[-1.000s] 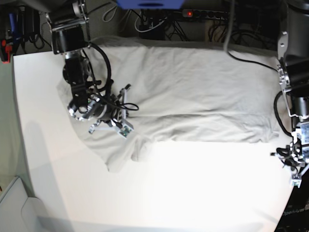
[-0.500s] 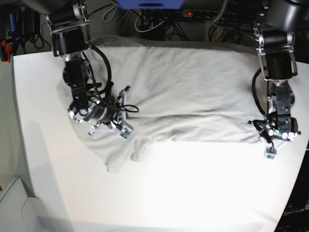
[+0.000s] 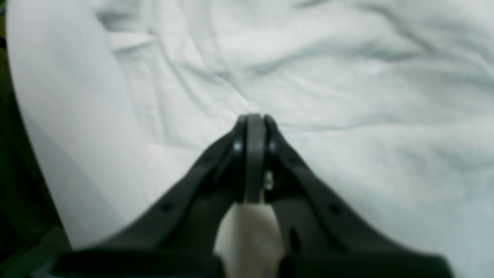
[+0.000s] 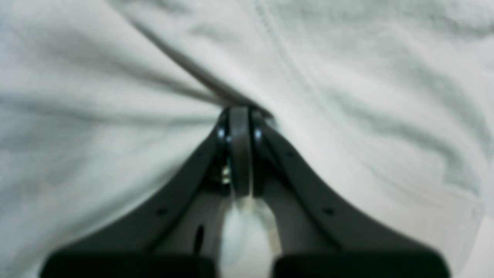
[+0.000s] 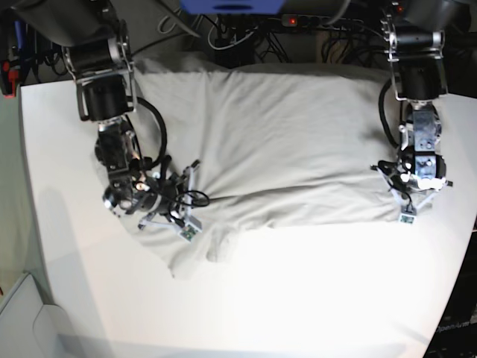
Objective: Layout the t-shirt on the table in an organized manner, then fold the t-shirt properly
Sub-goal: 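Drag the shirt with both grippers toward the collar side, spreading it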
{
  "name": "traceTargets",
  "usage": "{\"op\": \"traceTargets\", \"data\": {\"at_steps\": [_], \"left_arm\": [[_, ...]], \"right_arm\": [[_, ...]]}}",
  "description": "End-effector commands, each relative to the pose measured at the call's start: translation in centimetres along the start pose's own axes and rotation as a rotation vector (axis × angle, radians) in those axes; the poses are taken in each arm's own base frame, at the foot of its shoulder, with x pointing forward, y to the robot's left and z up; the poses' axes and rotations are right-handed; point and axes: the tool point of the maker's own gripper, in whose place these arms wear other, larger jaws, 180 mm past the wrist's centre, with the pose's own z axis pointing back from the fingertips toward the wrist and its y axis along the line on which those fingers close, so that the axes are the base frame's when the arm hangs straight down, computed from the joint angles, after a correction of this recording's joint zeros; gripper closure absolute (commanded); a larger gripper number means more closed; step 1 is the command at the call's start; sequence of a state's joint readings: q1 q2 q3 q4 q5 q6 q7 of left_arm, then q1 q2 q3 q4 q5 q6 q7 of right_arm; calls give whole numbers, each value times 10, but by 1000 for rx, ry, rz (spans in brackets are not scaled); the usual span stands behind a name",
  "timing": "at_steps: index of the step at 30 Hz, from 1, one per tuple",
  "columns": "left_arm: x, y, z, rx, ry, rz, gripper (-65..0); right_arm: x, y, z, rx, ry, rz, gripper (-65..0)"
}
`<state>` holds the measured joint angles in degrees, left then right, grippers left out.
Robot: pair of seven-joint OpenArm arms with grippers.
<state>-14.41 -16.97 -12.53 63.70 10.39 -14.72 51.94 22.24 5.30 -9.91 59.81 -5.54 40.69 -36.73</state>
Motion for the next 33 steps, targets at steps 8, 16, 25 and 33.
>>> {"op": "traceTargets", "data": {"at_steps": [8, 16, 25, 33], "left_arm": [[15, 3, -25, -60, -40, 157, -1], [83, -18, -28, -136, -214, 249, -1], [160, -15, 3, -151, -376, 275, -1], [168, 18, 41, -63, -392, 243, -1]], "right_arm": [[5, -29, -8, -28, 25, -5, 0], [29, -73, -3, -79, -76, -57, 0], [75, -134, 36, -243, -292, -132, 0], [97, -127, 77, -336, -381, -38, 0]]}}
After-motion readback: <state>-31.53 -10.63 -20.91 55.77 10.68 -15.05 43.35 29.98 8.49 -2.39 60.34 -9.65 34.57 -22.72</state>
